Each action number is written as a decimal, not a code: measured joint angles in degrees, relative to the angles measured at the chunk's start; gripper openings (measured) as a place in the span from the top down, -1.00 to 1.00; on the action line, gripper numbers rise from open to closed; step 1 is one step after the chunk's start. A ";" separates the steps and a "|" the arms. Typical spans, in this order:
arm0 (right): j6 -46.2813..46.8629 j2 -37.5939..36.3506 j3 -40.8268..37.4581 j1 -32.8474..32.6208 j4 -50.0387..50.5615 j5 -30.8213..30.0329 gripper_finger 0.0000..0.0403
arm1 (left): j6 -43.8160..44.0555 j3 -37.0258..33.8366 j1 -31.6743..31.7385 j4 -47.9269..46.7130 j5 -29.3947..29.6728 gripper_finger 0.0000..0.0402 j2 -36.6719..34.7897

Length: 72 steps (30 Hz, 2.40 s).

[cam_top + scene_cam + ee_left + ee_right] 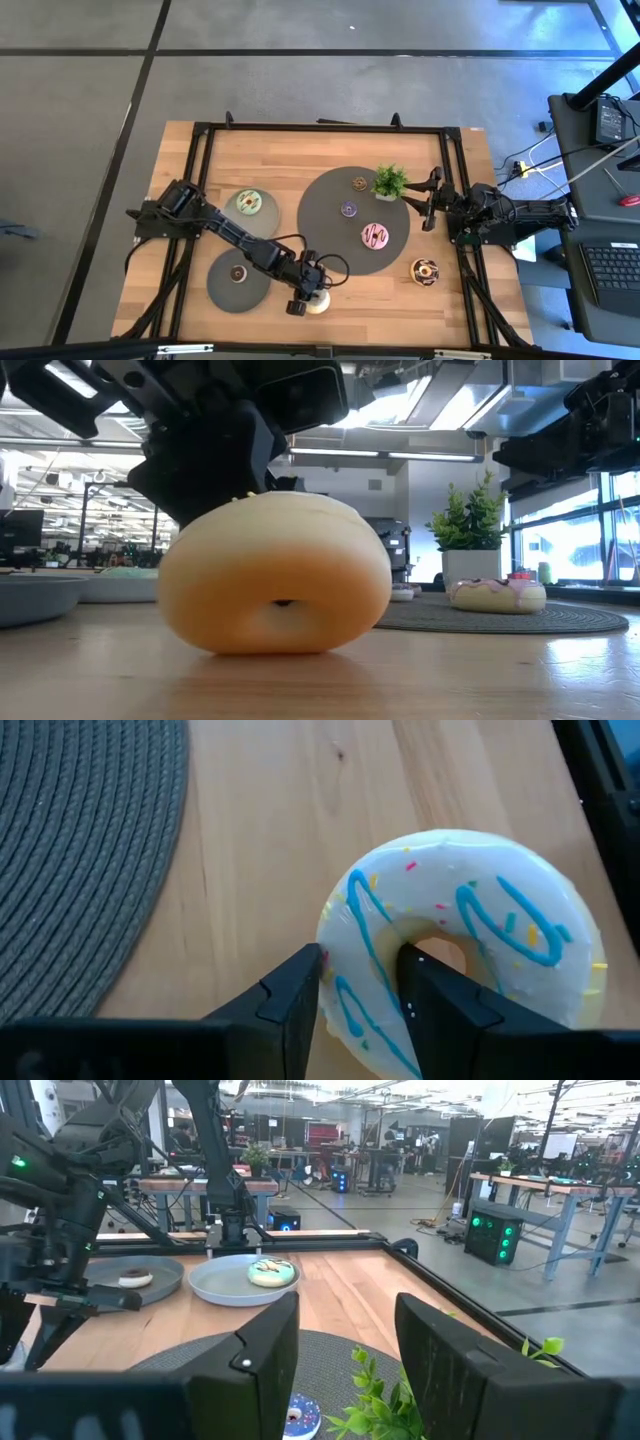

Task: Pick & Place donuts
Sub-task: Put the big white donut on the light gray plate

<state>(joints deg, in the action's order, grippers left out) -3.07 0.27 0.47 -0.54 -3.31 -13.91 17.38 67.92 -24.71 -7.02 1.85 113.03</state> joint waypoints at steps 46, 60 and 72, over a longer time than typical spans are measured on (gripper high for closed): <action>-1.95 -0.01 0.00 -0.01 -0.05 -0.02 0.16 | 41.54 -8.29 2.92 -63.29 34.67 0.97 -18.40; -1.95 -0.02 0.00 0.00 -0.05 -0.02 0.16 | 43.00 -13.09 4.37 -53.16 30.81 0.96 -18.38; -1.95 -0.02 0.00 0.00 -0.04 -0.02 0.16 | 44.02 -14.65 6.02 -51.34 29.63 0.96 -18.38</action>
<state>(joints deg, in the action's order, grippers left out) -5.02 0.25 0.47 -0.54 -3.35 -13.93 61.40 53.27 -18.69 -58.36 31.48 94.65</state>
